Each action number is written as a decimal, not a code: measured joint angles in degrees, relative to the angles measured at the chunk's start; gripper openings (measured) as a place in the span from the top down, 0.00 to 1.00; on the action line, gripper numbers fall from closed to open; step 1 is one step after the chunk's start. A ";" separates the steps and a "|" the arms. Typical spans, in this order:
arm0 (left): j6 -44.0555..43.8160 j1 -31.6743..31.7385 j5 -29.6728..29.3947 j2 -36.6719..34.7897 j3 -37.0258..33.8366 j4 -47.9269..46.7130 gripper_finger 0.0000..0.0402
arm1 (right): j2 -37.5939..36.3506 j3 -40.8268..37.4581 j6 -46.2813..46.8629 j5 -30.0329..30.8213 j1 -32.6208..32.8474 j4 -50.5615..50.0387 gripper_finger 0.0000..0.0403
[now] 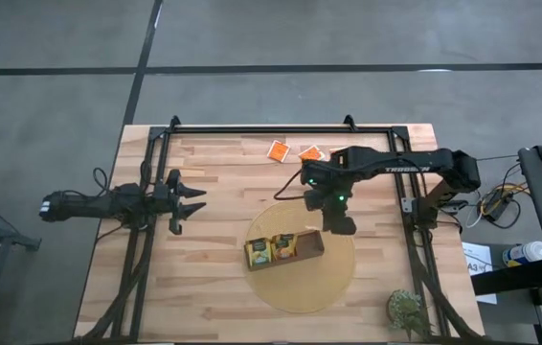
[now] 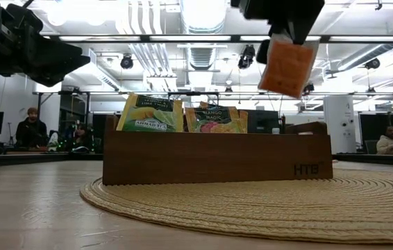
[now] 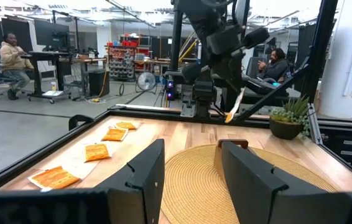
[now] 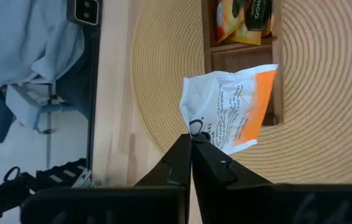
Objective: Pick & Place Tea
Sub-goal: Put the orange tea bag into the right section of the wooden organizer
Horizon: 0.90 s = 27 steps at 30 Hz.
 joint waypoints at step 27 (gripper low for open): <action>0.01 -0.01 0.00 0.09 -0.02 -0.30 0.62 | 6.01 0.67 -4.18 -10.01 1.38 5.11 0.98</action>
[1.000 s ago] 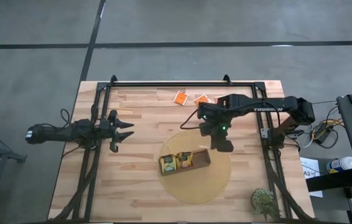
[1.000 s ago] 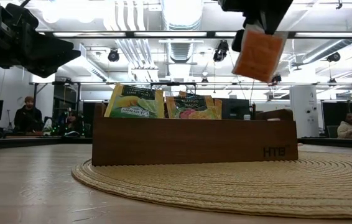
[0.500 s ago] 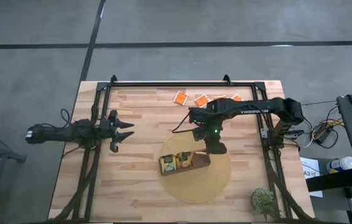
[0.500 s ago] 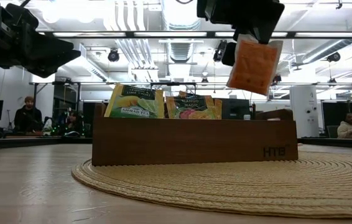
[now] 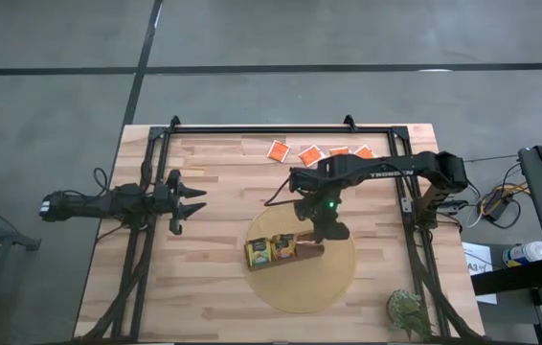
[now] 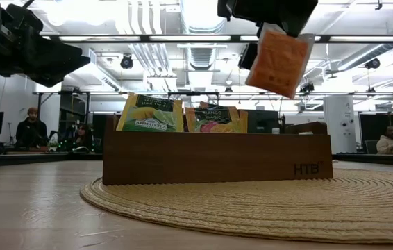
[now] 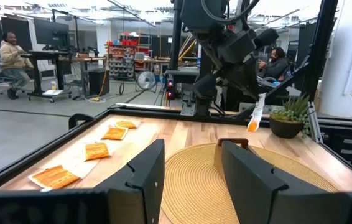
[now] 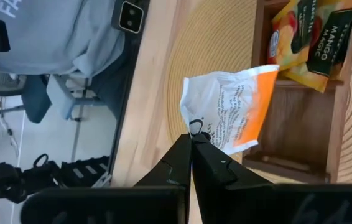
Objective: Pick & Place Tea
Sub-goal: Put the orange tea bag into the right section of the wooden organizer
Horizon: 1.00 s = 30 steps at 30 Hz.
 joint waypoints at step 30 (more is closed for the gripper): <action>-0.01 0.01 -0.01 0.00 0.01 -0.01 0.62 | -0.02 -9.70 5.01 -0.18 0.98 12.39 0.98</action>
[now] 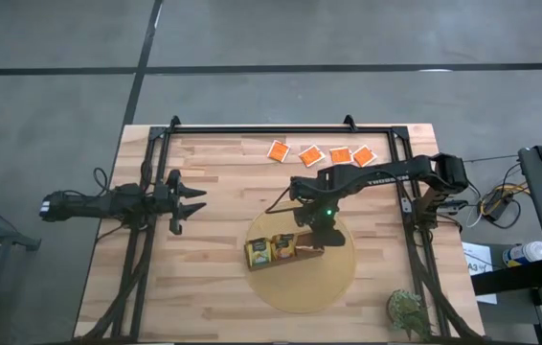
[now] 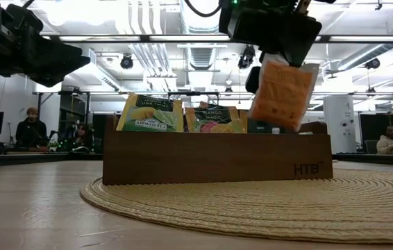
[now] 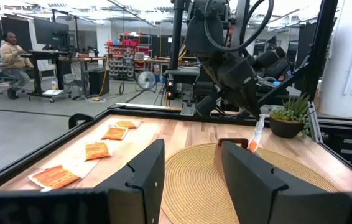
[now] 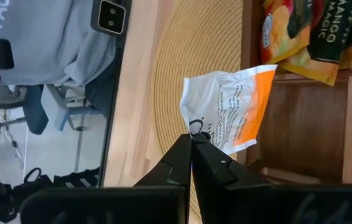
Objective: Pick & Place Tea
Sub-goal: Put the orange tea bag into the right section of the wooden organizer
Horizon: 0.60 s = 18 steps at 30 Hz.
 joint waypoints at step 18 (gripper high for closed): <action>0.00 -0.02 0.00 0.00 -0.02 -0.02 0.62 | 0.00 -0.19 3.31 0.48 -0.13 0.38 0.98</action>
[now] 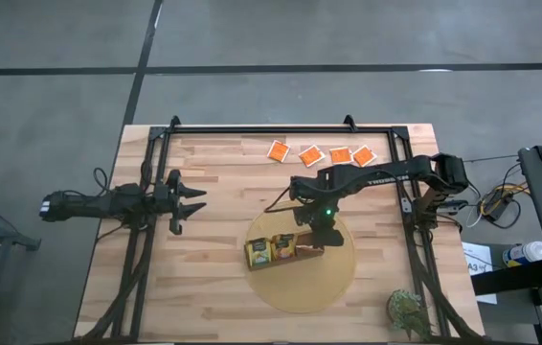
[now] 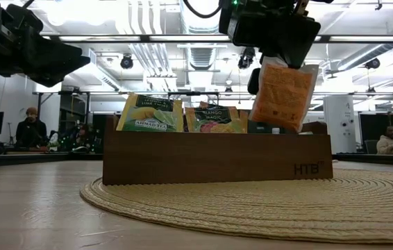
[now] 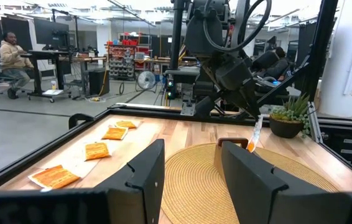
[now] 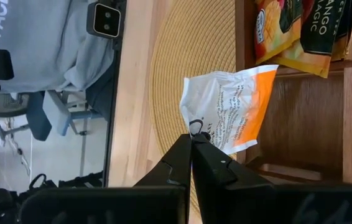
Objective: Pick & Place Tea
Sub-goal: Put the orange tea bag into the right section of the wooden organizer
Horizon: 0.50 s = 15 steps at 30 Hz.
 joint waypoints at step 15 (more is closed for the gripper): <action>0.00 0.00 0.01 0.00 0.02 0.00 0.62 | 0.00 0.00 0.32 0.12 -0.02 0.15 0.98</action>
